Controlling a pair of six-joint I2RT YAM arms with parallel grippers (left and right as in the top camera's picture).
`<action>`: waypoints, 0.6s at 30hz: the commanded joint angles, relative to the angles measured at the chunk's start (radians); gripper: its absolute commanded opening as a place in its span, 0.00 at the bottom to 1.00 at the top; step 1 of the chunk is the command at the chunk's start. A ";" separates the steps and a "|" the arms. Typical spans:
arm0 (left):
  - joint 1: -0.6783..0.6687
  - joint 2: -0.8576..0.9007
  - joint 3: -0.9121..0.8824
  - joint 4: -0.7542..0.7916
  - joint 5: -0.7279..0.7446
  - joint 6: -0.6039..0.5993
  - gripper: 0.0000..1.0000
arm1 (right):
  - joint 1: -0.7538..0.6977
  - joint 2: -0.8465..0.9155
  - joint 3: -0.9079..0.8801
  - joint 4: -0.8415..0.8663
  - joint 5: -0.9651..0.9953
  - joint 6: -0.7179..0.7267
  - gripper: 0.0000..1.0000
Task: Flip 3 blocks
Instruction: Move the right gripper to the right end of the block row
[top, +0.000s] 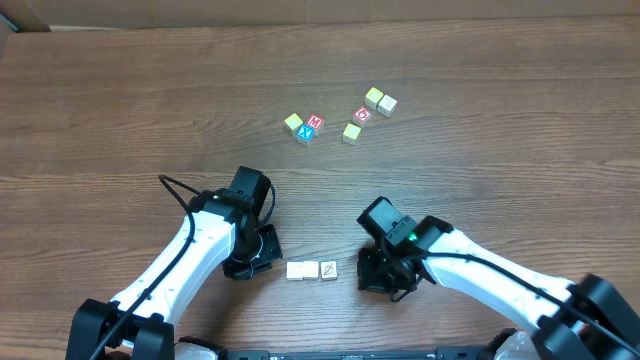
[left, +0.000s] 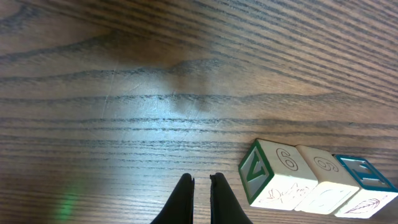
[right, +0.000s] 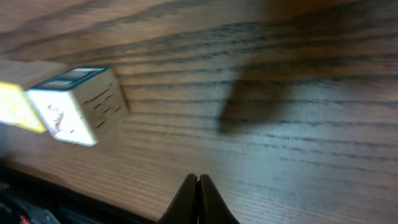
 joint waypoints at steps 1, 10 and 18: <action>0.004 0.003 0.019 -0.003 0.015 0.024 0.04 | 0.003 0.033 0.039 0.003 -0.026 0.015 0.04; 0.004 0.003 0.019 -0.002 0.015 0.024 0.04 | 0.003 0.036 0.075 0.002 0.050 -0.038 0.04; 0.004 0.003 0.019 0.000 0.015 0.045 0.04 | 0.003 0.039 0.117 0.093 0.046 0.058 0.04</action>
